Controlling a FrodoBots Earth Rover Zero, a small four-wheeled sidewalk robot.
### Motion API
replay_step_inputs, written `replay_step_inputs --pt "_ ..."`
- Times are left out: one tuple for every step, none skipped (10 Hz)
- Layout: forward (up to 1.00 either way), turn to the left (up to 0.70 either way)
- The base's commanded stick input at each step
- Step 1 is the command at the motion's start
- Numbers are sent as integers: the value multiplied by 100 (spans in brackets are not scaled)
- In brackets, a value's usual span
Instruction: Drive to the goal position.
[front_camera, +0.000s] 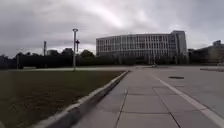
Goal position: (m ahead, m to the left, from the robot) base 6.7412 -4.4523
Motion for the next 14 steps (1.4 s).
replay_step_inputs --pt "4 0" --pt "4 0" --pt "4 0" --pt "4 0" --pt "4 0" --pt "4 0" --pt "4 0" --pt "4 0" --pt "4 0" --pt "4 0" --pt "4 0" --pt "4 0" --pt "4 0" --pt "4 0"
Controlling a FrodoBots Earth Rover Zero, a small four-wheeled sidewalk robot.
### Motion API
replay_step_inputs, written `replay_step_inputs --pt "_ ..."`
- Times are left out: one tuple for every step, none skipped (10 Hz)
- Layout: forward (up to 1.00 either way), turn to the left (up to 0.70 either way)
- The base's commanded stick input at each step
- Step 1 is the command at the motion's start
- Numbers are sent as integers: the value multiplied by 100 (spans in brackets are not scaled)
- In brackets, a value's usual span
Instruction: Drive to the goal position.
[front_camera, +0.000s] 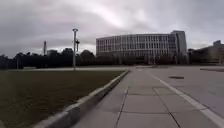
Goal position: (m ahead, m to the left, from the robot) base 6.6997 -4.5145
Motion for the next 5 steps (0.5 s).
replay_step_inputs --pt "4 0" --pt "4 0" --pt "4 0" --pt "4 0" --pt "4 0"
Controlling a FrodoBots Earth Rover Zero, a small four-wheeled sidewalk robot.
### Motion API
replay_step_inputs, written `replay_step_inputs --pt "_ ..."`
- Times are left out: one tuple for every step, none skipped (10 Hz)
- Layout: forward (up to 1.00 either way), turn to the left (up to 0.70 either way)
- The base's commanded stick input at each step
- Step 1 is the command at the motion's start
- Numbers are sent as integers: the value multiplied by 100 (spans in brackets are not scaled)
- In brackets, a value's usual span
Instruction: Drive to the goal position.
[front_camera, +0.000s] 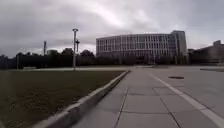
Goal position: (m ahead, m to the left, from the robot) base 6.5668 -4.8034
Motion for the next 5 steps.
replay_step_inputs --pt "4 0" --pt "4 0" --pt "4 0" --pt "4 0" --pt "4 0"
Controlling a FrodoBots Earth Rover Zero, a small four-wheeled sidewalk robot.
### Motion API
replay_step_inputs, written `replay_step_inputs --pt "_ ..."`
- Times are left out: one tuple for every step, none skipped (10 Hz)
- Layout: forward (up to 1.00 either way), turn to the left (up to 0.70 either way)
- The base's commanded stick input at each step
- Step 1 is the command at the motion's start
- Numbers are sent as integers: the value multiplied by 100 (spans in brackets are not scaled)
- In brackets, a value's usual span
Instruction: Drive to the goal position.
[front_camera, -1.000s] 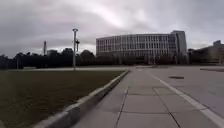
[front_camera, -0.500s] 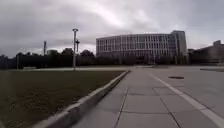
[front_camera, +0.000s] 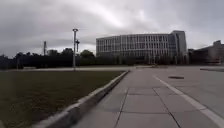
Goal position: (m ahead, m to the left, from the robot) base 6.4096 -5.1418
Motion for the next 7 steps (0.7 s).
replay_step_inputs --pt "4 0" --pt "4 0" --pt "4 0" --pt "4 0" --pt "4 0" --pt "4 0" --pt "4 0"
